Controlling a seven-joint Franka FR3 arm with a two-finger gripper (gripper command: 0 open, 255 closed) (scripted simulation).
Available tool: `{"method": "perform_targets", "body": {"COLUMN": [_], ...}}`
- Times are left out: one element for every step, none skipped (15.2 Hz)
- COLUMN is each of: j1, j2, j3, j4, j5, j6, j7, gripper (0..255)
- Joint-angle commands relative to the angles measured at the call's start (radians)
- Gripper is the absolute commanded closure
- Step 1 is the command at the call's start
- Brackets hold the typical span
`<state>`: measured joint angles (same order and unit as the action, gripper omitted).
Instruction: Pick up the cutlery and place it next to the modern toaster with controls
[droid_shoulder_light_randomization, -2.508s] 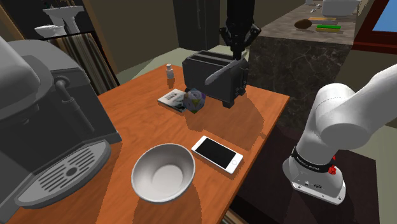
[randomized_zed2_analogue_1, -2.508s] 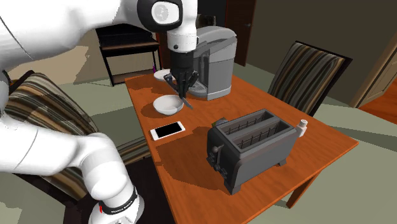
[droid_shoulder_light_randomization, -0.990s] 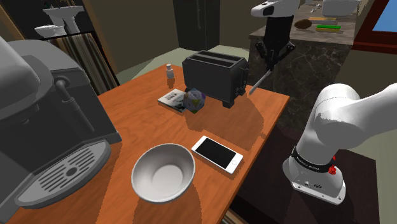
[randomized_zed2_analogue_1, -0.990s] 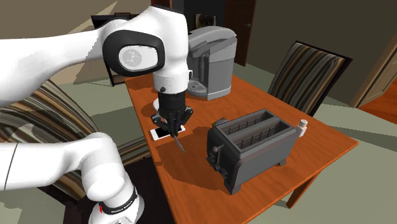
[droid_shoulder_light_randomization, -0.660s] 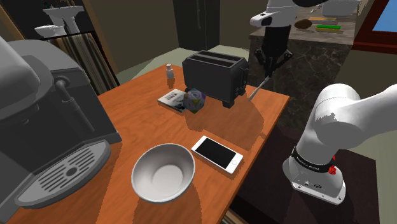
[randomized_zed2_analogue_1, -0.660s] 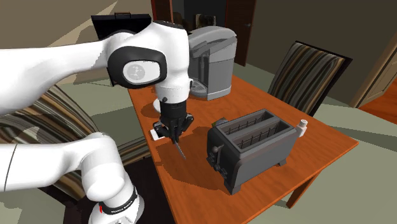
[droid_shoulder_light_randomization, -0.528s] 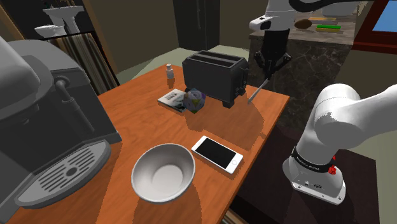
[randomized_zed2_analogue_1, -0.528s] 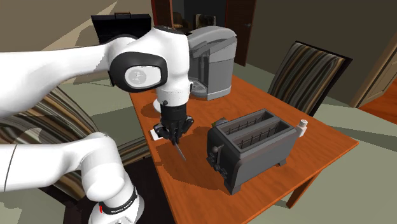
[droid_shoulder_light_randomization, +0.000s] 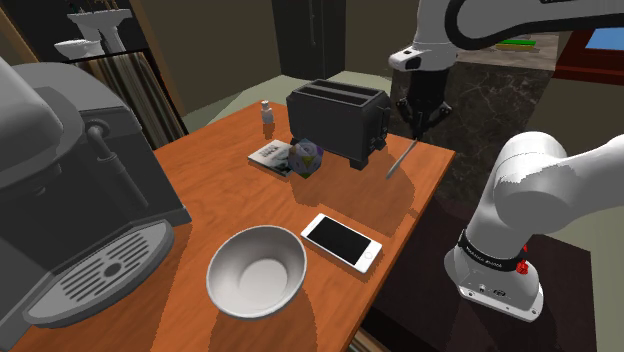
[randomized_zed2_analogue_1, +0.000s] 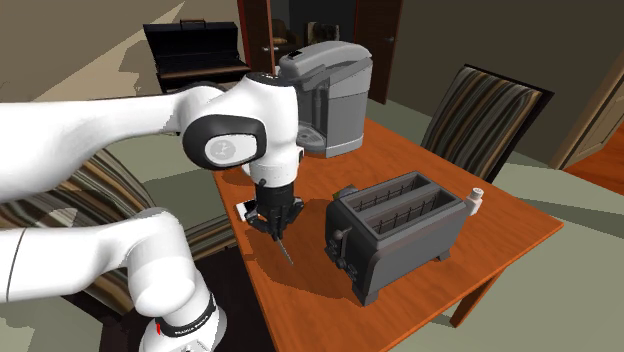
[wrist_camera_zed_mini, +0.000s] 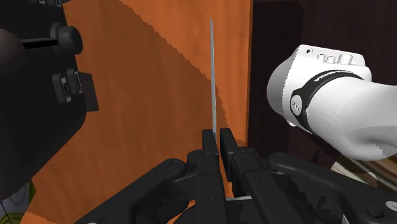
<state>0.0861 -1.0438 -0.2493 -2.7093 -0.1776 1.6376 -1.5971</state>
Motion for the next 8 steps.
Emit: {"method": "perform_targets", "body": {"j1": [-0.005,-0.006,-0.008,-0.010,-0.012,-0.013,-0.015,-0.017], "j2": [-0.006,-0.008,-0.009,-0.009,-0.010,-0.010,-0.009,-0.009], "j3": [-0.007,-0.010,-0.013,-0.016,-0.019,-0.022,-0.026,-0.029], "j4": [-0.029,-0.043,-0.057,-0.070,-0.084,-0.097,-0.110,-0.123], "j5": [-0.008,-0.011,-0.014,-0.017,-0.020,-0.023,-0.027,-0.030], "j6": [0.023,0.036,0.048,0.061,0.074,0.087,0.100,0.114], "j7": [-0.002,-0.002,-0.002,-0.002,-0.003,-0.003,-0.003,-0.003], "gripper": [255,255,255,255,255,255,255,255]}}
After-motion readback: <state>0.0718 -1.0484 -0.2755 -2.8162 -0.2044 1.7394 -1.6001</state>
